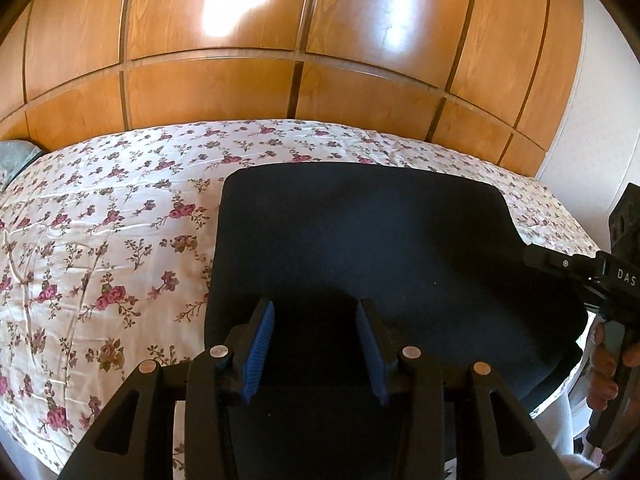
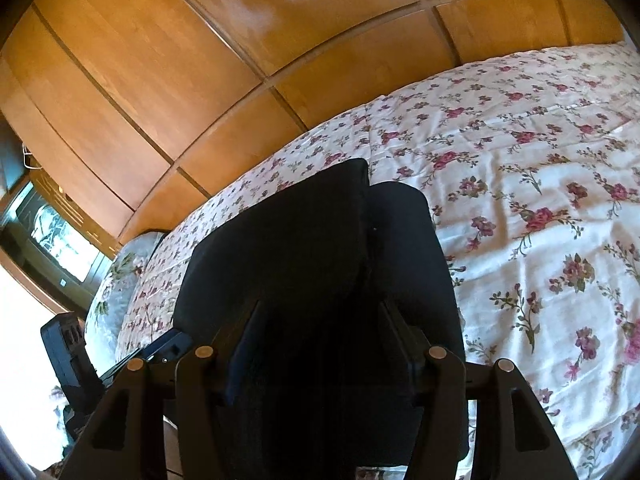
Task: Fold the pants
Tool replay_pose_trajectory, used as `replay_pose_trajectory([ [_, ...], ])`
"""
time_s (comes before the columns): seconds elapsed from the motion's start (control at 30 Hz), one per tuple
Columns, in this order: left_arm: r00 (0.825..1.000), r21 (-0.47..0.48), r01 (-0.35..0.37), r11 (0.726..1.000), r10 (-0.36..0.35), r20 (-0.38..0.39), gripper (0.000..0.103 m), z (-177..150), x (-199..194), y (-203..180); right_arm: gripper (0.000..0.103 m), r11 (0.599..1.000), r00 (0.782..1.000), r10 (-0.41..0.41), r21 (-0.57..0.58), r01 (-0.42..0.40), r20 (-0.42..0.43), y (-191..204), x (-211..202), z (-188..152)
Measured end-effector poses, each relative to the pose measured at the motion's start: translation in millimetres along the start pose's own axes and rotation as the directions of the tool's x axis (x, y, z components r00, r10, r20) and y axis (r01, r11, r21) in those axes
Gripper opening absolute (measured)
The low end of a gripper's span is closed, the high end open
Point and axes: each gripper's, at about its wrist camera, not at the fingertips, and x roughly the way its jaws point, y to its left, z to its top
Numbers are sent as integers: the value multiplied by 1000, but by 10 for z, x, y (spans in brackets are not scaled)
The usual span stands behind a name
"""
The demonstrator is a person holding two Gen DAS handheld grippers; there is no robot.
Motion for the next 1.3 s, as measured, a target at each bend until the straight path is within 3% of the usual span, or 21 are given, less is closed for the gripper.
replay_pose_trajectory([
  [0.23, 1000, -7, 1, 1000, -1, -3, 43, -4, 4, 8, 60, 1000, 1000, 5, 26, -4, -2, -53, 34, 35],
  [0.53, 1000, -16, -3, 1000, 3, -8, 44, 0, 9, 9, 60, 993, 995, 97, 77, -94, -28, -79, 76, 20],
  [0.6, 1000, -20, 0, 1000, 0, -13, 44, 6, 10, 20, 55, 992, 995, 96, 85, -94, -27, -81, 97, 25],
  [0.67, 1000, -28, 1, 1000, -1, -18, 44, 14, 14, 26, 38, 993, 996, 86, 79, -84, -34, -69, 125, 30],
  [0.83, 999, -35, -7, 999, 5, -35, 44, 34, 27, 27, 18, 995, 996, 77, 68, -74, -43, -45, 169, 44],
  [1.07, 994, -22, -70, 997, 68, -91, 46, 123, 52, -32, 16, 993, 996, 73, -92, -69, 44, 315, 19, 295],
  [1.13, 990, -27, -101, 994, 98, -96, 53, 135, 57, -34, 15, 987, 997, 46, -158, -37, 60, 403, 26, 348],
  [1.2, 989, -42, -109, 993, 104, -103, 54, 133, 75, -10, 15, 985, 999, 1, -170, 6, 42, 362, 127, 362],
  [1.3, 989, -33, -110, 993, 106, -105, 54, 123, 87, -13, 15, 994, 998, -57, -93, 54, -37, 97, 352, 269],
])
